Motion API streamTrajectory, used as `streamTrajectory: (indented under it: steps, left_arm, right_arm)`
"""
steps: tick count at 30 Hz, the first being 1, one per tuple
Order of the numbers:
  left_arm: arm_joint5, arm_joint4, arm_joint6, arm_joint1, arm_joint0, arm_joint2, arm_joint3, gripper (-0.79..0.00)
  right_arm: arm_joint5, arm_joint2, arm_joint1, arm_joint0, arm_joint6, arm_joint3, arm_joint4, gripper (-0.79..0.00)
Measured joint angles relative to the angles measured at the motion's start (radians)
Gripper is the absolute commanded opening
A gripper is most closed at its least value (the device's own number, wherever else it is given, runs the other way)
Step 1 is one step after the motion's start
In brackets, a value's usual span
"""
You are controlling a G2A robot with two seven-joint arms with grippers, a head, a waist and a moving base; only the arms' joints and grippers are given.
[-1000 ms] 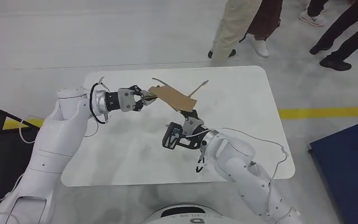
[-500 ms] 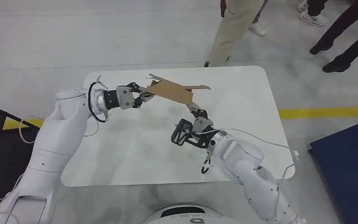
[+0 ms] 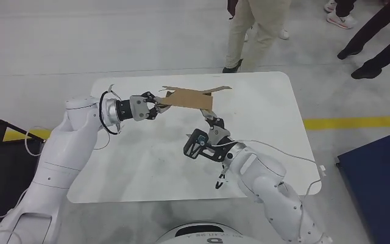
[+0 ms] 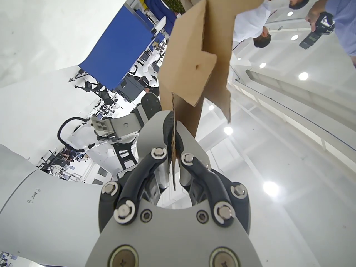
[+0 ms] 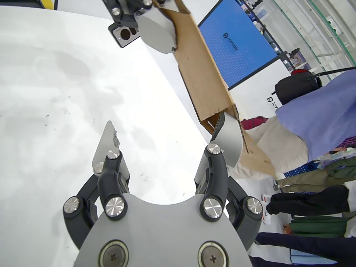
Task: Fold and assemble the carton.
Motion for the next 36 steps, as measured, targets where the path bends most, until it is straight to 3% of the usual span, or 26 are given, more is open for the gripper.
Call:
streamTrajectory:
  steps: [10, 21, 27, 36]
  left_arm:
    - [0.001, 0.010, -0.006, 0.004, 0.007, 0.004, -0.009, -0.785]
    - [0.006, 0.011, -0.008, 0.006, 0.008, 0.011, -0.017, -0.785]
    - [0.004, 0.012, -0.010, 0.006, 0.008, 0.015, -0.021, -0.785]
    - [0.007, 0.009, -0.012, 0.010, 0.014, 0.012, -0.024, -0.785]
  right_arm:
    - [0.004, 0.005, -0.006, 0.044, -0.052, 0.063, 0.100, -0.185]
    - [0.027, 0.000, -0.011, 0.075, -0.021, 0.108, 0.115, -0.172]
    - [0.054, 0.005, -0.016, 0.095, 0.024, 0.145, 0.153, -0.209]
    - [0.033, -0.008, -0.017, 0.102, -0.002, 0.135, 0.162, -0.200]
